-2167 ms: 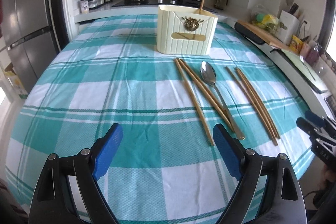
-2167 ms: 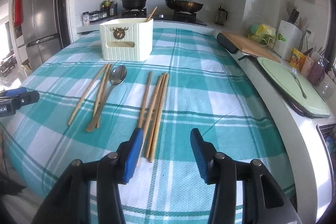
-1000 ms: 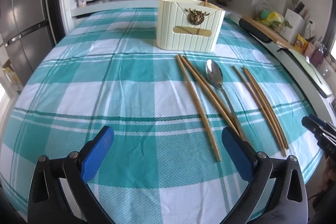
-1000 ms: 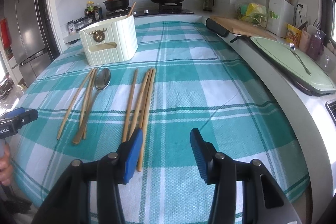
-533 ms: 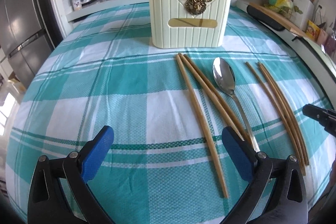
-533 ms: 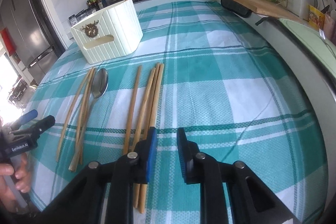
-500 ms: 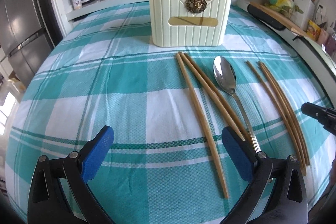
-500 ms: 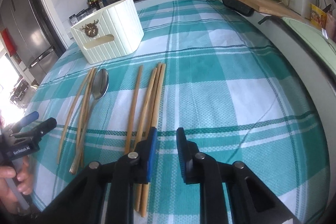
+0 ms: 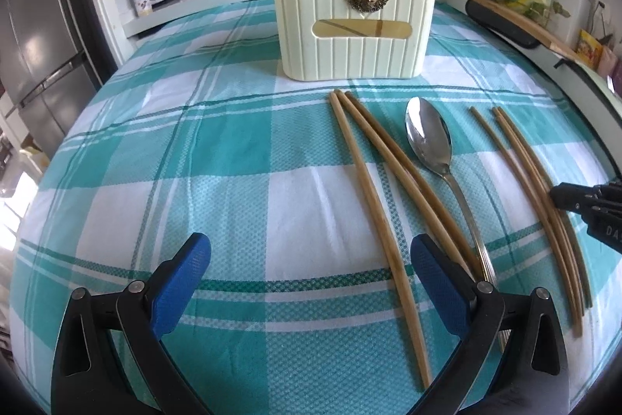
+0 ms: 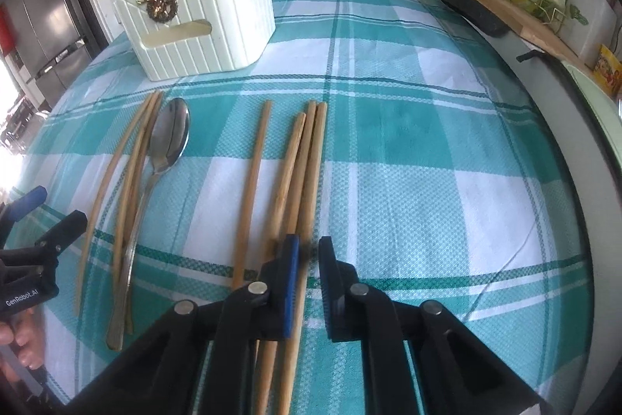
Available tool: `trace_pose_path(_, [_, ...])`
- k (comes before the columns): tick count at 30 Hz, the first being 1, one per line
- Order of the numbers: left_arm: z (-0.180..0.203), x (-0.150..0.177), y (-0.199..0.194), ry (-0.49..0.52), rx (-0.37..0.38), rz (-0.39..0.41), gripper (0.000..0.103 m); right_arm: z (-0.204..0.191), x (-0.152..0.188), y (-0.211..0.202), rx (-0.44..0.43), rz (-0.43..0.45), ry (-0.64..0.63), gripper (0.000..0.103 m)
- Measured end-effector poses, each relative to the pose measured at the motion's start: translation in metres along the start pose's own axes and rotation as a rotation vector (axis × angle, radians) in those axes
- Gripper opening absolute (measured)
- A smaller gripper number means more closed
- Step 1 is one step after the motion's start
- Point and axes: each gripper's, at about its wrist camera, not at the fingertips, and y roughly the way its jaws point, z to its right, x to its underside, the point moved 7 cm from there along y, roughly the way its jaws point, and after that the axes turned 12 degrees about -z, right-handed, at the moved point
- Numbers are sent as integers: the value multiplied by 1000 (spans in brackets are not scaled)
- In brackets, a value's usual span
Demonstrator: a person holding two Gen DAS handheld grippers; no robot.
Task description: Organize utensils
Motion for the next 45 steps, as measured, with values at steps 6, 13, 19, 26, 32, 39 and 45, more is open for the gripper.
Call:
trace_pose_path(6, [1,-8,15,2,-19,-26,102,-4,-10,6,43,22,-36,10])
trace_pose_path(13, [3,-14,16,10,-17,-19,84,2,2,0,38,43,-8,8])
trace_pose_path(19, [16,-12,12,39,36,-12,42,10,15,-4,42,53,23,8])
trace_pose_path(26, [19,-7,5,53,25,5,7,17,27,-8,35,58,48,8])
trace_pose_path(32, [-2,0,5,4,53,-12,6,20,34,-11,32,57,50,8])
trace_pose_path(39, [-23,16,-1,-31,75,-35,8,26,53,-19,13,51,36,8])
trace_pose_path(45, [-19,14,-6,-18,86,-16,59,26,55,-20,-21,53,24,29])
